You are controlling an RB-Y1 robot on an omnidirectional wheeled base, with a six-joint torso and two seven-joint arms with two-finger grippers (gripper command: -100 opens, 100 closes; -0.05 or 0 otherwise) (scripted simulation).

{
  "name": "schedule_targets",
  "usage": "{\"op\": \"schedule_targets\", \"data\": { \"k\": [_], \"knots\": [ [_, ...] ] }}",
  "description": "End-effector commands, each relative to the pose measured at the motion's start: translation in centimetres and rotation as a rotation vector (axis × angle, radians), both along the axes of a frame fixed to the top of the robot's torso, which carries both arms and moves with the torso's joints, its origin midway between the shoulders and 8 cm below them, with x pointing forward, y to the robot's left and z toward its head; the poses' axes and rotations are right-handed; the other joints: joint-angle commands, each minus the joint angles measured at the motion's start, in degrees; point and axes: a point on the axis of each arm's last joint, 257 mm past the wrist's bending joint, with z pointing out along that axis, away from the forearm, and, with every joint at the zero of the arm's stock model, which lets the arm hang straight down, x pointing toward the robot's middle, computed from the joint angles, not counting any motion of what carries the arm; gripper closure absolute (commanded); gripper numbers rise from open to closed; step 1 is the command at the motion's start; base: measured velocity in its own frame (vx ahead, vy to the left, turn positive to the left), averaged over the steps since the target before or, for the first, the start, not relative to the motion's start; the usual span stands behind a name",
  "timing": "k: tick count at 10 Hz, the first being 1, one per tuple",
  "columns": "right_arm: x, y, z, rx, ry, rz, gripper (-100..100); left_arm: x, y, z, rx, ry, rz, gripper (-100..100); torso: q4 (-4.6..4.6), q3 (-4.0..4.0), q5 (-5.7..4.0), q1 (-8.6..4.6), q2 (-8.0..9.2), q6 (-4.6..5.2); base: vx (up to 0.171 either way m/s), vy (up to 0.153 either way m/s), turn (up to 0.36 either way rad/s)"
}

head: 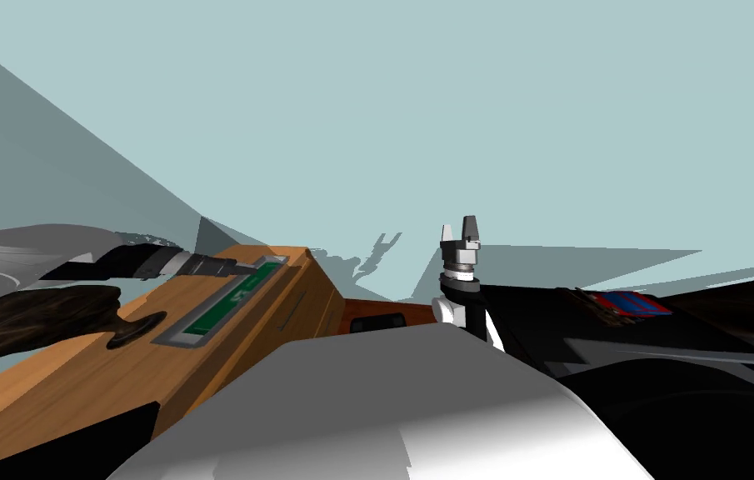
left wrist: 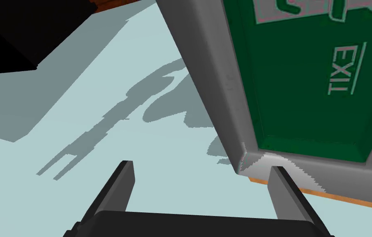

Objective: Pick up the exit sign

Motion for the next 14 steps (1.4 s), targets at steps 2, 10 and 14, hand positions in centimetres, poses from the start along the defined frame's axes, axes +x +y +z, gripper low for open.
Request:
{"op": "schedule_targets", "data": {
  "k": [2, 10, 14],
  "knots": [
    [0.0, 0.0, 0.0, 0.0, 0.0, 0.0, 0, -0.7, 0.7, -0.7, 0.01, 0.036, -0.002, -100, -0.02, -0.02, 0.03, 0.03, 0.0, 0.01, 0.041, 0.043, -0.02],
    [0.0, 0.0, 0.0, 0.0, 0.0, 0.0, 0, -8.0, 9.2, -1.7, 0.135, 0.231, 0.23, -100, 0.01, 0.04, 0.01, -0.06, 0.09, 0.01, 0.039, 0.033, -0.063],
    [0.0, 0.0, 0.0, 0.0, 0.0, 0.0, 0, -11.3, 10.9, -3.0, 0.168, 0.335, 0.281, -100, -0.01, 0.0, 0.02, -0.06, 0.03, 0.01, 0.049, 0.032, -0.052]
  ]
}}
